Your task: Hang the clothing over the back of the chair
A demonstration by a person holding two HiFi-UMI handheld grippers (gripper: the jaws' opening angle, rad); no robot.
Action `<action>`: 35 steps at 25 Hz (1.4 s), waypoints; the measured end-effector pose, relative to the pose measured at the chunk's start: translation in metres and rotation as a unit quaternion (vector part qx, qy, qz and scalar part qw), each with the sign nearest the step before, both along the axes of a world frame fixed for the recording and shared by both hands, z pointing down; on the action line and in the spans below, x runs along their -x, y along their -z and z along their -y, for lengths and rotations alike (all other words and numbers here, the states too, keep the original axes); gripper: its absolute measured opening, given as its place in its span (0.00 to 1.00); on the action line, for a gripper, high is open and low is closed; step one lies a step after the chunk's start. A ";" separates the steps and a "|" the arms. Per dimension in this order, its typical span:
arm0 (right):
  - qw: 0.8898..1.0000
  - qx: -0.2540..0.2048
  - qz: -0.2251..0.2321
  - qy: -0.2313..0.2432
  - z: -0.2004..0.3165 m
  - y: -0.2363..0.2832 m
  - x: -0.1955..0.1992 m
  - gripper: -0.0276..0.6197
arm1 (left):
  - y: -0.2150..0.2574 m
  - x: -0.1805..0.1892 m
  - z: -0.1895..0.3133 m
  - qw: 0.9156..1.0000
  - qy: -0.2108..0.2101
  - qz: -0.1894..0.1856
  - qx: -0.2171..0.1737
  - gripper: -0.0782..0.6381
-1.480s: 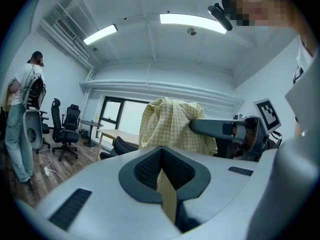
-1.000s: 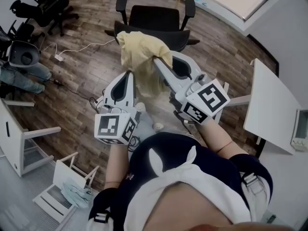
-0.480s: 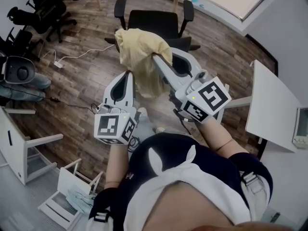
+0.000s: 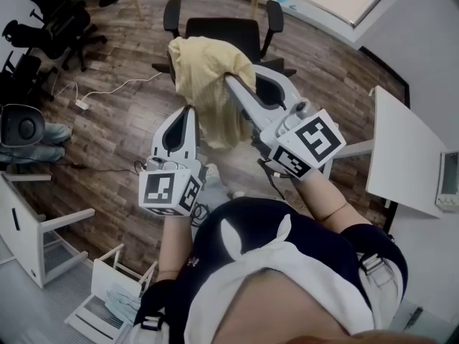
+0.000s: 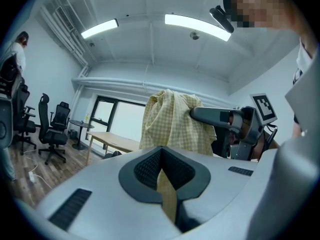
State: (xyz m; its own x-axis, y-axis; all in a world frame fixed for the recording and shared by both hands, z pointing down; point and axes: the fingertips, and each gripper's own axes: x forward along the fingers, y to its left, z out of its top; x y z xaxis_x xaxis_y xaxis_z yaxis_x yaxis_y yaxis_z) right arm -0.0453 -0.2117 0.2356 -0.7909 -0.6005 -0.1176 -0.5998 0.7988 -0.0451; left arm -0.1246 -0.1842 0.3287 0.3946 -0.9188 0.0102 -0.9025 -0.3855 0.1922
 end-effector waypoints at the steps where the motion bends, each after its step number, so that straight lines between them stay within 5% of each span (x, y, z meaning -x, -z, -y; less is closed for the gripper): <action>1: 1.000 -0.001 -0.001 -0.001 0.003 0.001 0.000 0.13 | 0.000 0.001 0.003 1.000 0.000 -0.002 -0.001 0.12; 35: 0.996 -0.008 -0.065 -0.059 0.102 -0.016 0.008 0.13 | -0.006 0.013 0.079 0.999 -0.034 -0.014 0.006 0.12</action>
State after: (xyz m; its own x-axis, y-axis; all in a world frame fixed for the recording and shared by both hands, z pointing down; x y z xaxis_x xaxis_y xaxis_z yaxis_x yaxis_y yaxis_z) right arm -0.0535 -0.3137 0.2517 -0.7243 -0.6888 -0.0295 -0.6893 0.7227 0.0503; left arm -0.1381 -0.2629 0.3349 0.4564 -0.8897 0.0093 -0.8685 -0.4432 0.2222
